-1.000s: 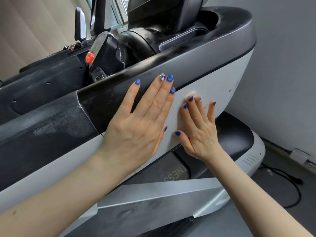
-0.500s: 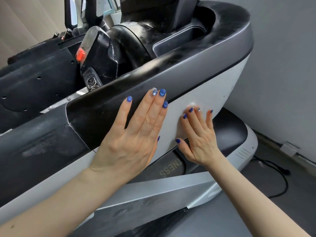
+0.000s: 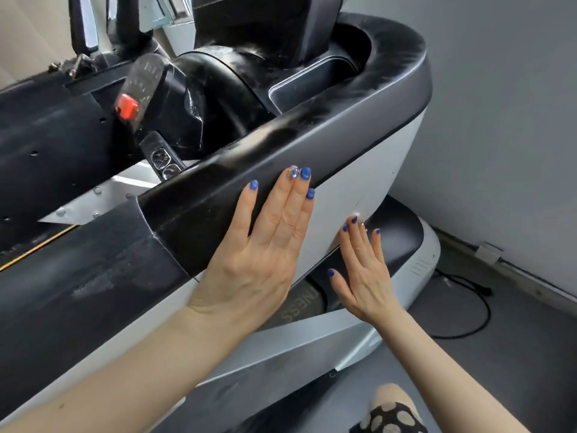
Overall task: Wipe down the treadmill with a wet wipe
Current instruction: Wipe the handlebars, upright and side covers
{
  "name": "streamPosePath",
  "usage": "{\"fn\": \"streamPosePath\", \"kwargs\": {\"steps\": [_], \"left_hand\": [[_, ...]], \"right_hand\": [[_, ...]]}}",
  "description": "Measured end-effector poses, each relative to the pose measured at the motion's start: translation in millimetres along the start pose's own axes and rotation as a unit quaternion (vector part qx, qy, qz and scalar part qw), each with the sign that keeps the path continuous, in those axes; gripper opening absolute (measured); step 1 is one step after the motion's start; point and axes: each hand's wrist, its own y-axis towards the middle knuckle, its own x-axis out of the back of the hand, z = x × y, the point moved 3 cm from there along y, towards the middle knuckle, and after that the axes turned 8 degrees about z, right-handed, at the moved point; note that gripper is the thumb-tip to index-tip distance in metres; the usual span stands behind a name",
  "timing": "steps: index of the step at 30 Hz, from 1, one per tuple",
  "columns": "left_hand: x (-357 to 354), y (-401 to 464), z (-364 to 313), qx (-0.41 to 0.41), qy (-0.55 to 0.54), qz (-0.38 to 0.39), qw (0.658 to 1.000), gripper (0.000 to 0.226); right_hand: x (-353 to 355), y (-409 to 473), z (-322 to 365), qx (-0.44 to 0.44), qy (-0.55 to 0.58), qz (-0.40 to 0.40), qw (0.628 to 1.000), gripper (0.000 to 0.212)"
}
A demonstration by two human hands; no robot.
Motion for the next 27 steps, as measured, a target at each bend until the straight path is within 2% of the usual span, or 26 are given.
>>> {"fn": "streamPosePath", "kwargs": {"steps": [3, 5, 9, 15, 22, 27], "left_hand": [[-4.3, -7.2, -0.2, -0.024, 0.124, 0.012, 0.992, 0.062], [-4.4, -3.9, -1.6, -0.017, 0.119, 0.023, 0.992, 0.061], [-7.5, 0.0, -2.7, 0.000, 0.147, -0.005, 0.989, 0.061], [-10.3, 7.3, -16.0, 0.085, 0.061, -0.054, 0.993, 0.062], [-26.5, 18.5, -37.8, 0.160, 0.095, -0.060, 0.981, 0.065], [-31.2, 19.4, -40.7, 0.178, 0.123, -0.080, 0.973, 0.064]], "right_hand": [[1.0, 2.4, -5.3, 0.018, -0.011, -0.001, 1.000, 0.068], [1.9, 6.0, -12.2, 0.051, -0.013, -0.012, 0.999, 0.068], [8.5, 29.5, -25.0, 0.173, -0.023, -0.050, 0.983, 0.069], [32.7, 72.2, -29.5, 0.334, -0.075, -0.109, 0.933, 0.068], [-3.6, 50.1, -99.0, 0.367, -0.158, -0.102, 0.911, 0.066], [20.9, 73.2, -60.8, 0.389, -0.131, -0.133, 0.902, 0.069]]}}
